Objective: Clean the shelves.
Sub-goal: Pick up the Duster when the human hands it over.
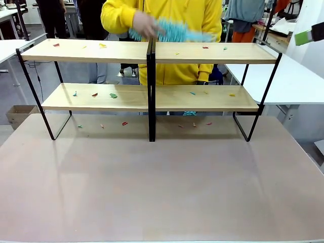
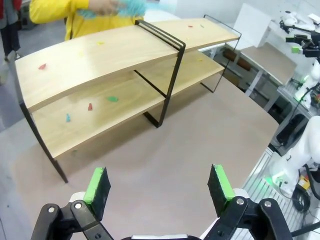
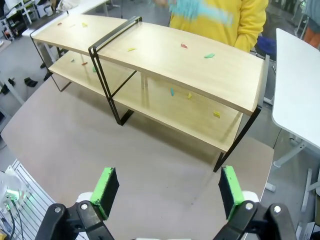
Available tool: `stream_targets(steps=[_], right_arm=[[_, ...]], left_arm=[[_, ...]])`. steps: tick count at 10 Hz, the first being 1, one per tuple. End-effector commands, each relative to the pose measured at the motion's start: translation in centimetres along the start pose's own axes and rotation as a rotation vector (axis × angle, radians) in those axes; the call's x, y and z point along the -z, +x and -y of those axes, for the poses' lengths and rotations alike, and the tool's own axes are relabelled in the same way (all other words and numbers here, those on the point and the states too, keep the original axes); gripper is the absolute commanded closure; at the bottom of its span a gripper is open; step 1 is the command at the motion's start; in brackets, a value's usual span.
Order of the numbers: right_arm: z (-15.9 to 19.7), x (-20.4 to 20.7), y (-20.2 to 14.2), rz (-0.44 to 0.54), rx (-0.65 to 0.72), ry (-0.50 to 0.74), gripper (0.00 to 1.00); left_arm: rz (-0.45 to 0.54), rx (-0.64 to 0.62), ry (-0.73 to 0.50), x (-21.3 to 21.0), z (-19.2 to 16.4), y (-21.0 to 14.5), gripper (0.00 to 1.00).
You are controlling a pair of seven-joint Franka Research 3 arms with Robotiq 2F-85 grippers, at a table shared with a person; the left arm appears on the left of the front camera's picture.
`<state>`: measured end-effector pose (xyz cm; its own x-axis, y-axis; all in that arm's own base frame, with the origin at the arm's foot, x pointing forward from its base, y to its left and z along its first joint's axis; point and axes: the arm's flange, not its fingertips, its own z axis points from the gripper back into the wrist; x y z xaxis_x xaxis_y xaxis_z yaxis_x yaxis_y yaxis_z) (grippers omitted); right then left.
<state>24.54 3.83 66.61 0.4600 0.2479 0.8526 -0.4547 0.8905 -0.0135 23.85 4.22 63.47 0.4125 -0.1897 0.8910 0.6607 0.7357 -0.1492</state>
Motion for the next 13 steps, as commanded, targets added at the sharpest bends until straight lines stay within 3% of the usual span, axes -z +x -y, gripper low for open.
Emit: stream_targets(steps=[1, 6, 7, 9, 10, 13], right_arm=[[-0.2, 0.8, -0.7, 0.019, 0.008, 0.022, 0.00], [-0.7, 1.4, -0.2, 0.070, 0.028, 0.031, 0.00], [-0.8, 1.5, 0.1, 0.056, 0.105, 0.010, 0.00], [-0.9, 1.9, 0.1, 0.022, 0.125, -0.001, 0.00], [-0.3, 0.9, 0.6, 0.035, 0.057, 0.016, 0.00], [-0.3, 0.9, 0.6, 0.035, 0.057, 0.016, 0.00]], left_arm=[[0.006, 0.008, -0.015, -0.1, 0.2, 0.1, 0.00], [0.006, 0.008, -0.015, -0.1, 0.2, 0.1, 0.00], [0.006, 0.008, -0.015, -0.1, 0.2, 0.1, 0.00], [0.006, 0.008, -0.015, -0.1, 0.2, 0.1, 0.00], [0.006, 0.008, -0.015, -0.1, 0.2, 0.1, 0.00], [0.006, 0.008, -0.015, -0.1, 0.2, 0.1, 0.00]])
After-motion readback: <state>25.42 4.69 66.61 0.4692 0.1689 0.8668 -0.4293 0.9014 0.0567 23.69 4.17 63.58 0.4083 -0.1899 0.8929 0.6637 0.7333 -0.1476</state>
